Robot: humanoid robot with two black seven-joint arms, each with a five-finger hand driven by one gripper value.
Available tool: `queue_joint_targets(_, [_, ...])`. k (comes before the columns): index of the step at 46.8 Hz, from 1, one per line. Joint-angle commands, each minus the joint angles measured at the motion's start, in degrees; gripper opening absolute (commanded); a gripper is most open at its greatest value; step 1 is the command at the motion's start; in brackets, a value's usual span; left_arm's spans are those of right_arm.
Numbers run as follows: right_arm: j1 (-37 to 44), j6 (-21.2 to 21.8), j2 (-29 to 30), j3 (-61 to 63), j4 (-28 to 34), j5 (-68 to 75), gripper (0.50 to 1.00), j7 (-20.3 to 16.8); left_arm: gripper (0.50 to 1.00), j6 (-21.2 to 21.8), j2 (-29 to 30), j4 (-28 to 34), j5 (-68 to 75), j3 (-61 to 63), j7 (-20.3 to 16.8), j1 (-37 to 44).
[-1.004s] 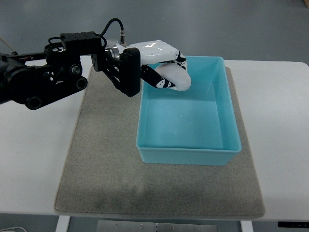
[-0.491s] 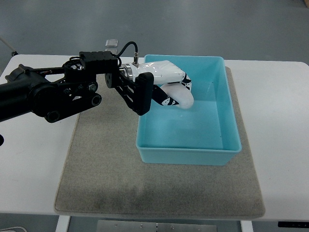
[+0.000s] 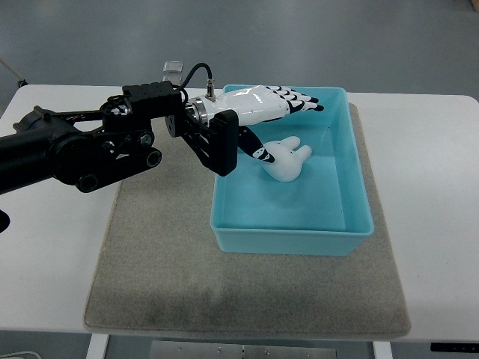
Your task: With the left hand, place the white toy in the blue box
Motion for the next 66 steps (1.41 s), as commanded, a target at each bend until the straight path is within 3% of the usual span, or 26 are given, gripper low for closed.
queue_joint_targets(1, [0.0,0.0,0.0,0.0,0.0,0.0,0.936,0.0,0.994,0.4,0.3,-0.1,-1.5,0.0,0.0,0.0])
queue_joint_targets(16, [0.0,0.0,0.0,0.0,0.0,0.0,0.936,0.0,0.994,0.4,2.5,0.5,-23.4,-0.9,0.1,-0.7])
queue_joint_targets(34, [0.0,0.0,0.0,0.0,0.0,0.0,0.936,0.0,0.994,-2.0,5.7,7.1,-50.9,-4.1,0.1,0.1])
queue_joint_targets(46, [0.0,0.0,0.0,0.0,0.0,0.0,0.936,0.0,0.994,-13.8,8.6,12.9,-67.2,-4.1,0.1,1.6])
queue_joint_targets(62, [0.0,0.0,0.0,0.0,0.0,0.0,0.936,0.0,0.994,-34.0,8.3,27.9,-83.7,-4.3,1.0,5.1])
queue_joint_targets(66, [0.0,0.0,0.0,0.0,0.0,0.0,0.936,0.0,0.994,-36.6,8.1,30.3,-85.9,-4.6,1.7,5.6])
